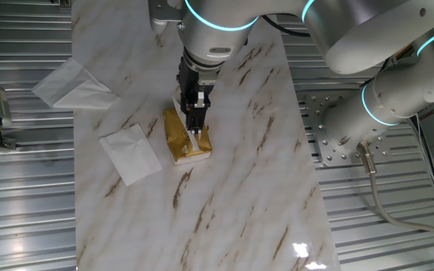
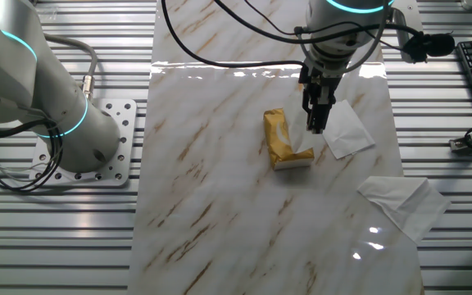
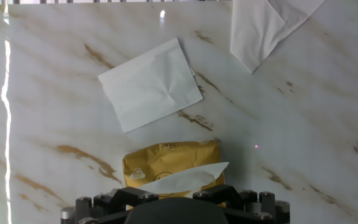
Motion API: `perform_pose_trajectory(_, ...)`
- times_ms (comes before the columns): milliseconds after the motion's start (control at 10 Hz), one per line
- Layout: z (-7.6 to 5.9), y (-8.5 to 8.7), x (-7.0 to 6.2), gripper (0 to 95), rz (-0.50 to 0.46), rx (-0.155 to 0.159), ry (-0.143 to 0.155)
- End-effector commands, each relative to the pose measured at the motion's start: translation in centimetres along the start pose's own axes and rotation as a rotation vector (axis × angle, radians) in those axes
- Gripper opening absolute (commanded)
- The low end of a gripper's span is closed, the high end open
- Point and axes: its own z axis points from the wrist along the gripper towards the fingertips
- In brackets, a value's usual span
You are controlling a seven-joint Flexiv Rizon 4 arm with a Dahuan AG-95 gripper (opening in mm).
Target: Pull out a napkin
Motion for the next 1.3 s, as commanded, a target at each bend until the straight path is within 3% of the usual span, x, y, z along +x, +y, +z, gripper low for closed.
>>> perform_pose_trajectory(100,-0.01,0.00,-0.01,0.0,-0.381,0.015,0.086)
perform_pose_trajectory(200,-0.01,0.00,-0.01,0.0,-0.367,-0.014,0.083)
perform_pose_trajectory(1300,-0.01,0.00,0.00,0.0,-0.369,-0.001,0.109)
